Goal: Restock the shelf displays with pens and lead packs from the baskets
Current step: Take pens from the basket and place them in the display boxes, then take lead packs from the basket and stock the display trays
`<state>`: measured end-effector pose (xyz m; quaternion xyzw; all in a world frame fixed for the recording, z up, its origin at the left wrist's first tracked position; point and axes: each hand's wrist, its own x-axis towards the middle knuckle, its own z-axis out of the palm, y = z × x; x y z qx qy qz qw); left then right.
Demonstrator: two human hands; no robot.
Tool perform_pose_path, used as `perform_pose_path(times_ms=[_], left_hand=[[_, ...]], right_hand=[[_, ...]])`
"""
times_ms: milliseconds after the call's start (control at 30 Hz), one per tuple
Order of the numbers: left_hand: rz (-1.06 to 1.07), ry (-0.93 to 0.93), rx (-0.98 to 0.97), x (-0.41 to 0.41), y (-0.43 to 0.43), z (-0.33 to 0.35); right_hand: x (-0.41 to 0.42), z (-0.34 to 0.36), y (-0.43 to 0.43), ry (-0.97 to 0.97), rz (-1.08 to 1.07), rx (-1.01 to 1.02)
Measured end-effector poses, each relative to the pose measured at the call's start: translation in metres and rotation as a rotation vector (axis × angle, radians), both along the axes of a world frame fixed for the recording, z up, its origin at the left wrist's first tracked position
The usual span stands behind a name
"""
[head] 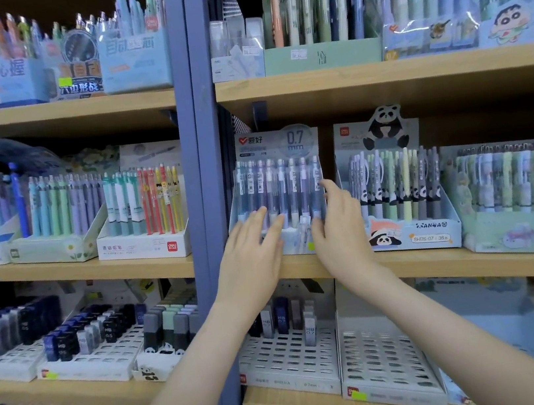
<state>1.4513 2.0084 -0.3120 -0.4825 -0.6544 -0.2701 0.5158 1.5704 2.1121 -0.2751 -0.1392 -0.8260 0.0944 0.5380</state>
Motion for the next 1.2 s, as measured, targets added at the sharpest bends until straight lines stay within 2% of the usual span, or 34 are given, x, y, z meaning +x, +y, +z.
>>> perform_pose_path(times_ms=[67, 133, 267, 333, 433, 500, 567, 667, 800, 867, 967, 1067, 1133, 1200], left_hand=[[0.007, -0.010, 0.009, 0.000, 0.001, -0.002], [-0.009, -0.035, 0.011, 0.000, 0.002, -0.002], [-0.028, -0.072, 0.011, -0.002, 0.004, 0.004], [-0.051, -0.127, 0.023, 0.001, 0.003, 0.007], [-0.091, -0.160, 0.065, 0.015, -0.005, 0.003], [-0.121, -0.166, 0.106, 0.028, -0.014, -0.020], [-0.160, -0.188, 0.103, 0.042, -0.026, -0.066], [-0.185, -0.258, -0.057, 0.056, -0.049, -0.157], [-0.164, -0.494, -0.400, 0.073, -0.090, -0.301], [-0.141, -0.606, -0.578, 0.084, -0.111, -0.370], [-0.112, -0.733, -0.736, 0.102, -0.136, -0.452], [-0.097, -0.828, -0.876, 0.120, -0.150, -0.507], [-0.081, -0.872, -0.933, 0.130, -0.155, -0.538], [-0.090, -0.915, -0.953, 0.138, -0.157, -0.560]], right_hand=[[0.003, -0.008, -0.002, -0.016, -0.018, 0.123], [0.003, -0.015, -0.001, -0.134, -0.026, 0.240], [-0.002, -0.010, 0.003, -0.250, -0.075, 0.210], [-0.004, -0.006, 0.000, -0.237, -0.093, 0.197], [0.001, -0.014, -0.015, -0.120, -0.069, 0.218], [0.011, -0.041, -0.028, -0.057, 0.012, 0.267], [0.027, -0.086, -0.038, -0.088, 0.095, 0.324], [0.051, -0.170, -0.041, -0.303, 0.209, 0.313], [0.080, -0.289, -0.035, -0.580, 0.315, 0.262], [0.094, -0.349, -0.028, -0.767, 0.316, 0.326], [0.110, -0.433, -0.023, -1.114, 0.347, 0.404], [0.122, -0.503, -0.028, -1.457, 0.444, 0.306], [0.128, -0.543, -0.030, -1.629, 0.520, 0.124], [0.131, -0.578, -0.034, -1.670, 0.583, 0.005]])
